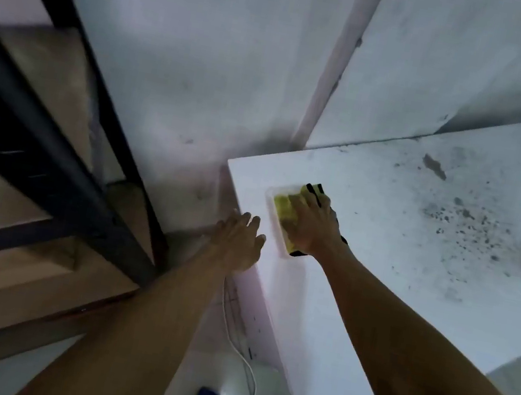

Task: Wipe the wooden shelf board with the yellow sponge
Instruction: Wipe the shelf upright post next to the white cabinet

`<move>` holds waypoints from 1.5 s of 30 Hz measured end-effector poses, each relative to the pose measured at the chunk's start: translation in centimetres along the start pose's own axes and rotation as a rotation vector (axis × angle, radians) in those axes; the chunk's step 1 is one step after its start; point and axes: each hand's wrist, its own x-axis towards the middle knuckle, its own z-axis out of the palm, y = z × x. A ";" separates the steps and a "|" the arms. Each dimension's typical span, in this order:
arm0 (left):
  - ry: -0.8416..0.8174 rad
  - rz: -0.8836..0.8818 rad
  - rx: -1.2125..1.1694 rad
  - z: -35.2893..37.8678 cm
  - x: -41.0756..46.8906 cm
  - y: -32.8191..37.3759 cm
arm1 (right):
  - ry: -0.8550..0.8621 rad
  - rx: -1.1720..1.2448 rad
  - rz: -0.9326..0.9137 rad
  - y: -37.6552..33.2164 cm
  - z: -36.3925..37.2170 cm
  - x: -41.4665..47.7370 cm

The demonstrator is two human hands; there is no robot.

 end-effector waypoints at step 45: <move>0.350 0.048 -0.357 -5.9 -22.5 -3.2 | 0.562 0.344 -0.266 -10.5 -12.3 -13.2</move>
